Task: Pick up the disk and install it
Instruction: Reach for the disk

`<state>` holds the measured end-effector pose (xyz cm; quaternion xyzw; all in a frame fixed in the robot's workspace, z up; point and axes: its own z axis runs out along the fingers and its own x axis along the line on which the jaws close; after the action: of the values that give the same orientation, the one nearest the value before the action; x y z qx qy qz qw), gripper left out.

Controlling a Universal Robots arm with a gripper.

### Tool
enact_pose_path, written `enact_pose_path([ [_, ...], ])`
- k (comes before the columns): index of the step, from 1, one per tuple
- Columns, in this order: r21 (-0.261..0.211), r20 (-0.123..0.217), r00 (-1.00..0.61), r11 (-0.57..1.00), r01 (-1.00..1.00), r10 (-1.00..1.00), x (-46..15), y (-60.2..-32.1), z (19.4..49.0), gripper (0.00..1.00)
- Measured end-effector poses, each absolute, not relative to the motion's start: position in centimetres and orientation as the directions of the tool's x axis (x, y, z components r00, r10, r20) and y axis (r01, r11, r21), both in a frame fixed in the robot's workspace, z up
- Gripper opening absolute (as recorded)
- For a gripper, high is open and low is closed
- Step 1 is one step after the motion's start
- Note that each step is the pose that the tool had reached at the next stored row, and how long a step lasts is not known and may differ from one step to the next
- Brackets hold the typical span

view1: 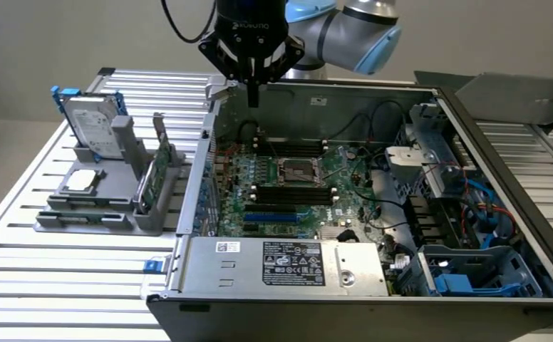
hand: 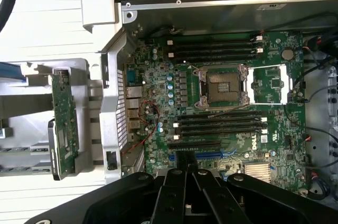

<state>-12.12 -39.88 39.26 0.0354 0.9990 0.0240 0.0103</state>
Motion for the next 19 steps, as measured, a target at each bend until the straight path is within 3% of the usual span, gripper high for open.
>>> enact_pose_path([
  [11,0.049,-0.019,-0.997,0.996,0.070,0.071,-12.3,-39.9,39.3,0.11],
  [19,0.049,-0.019,-0.997,0.996,0.070,0.071,-15.9,-39.5,39.2,0.11],
])
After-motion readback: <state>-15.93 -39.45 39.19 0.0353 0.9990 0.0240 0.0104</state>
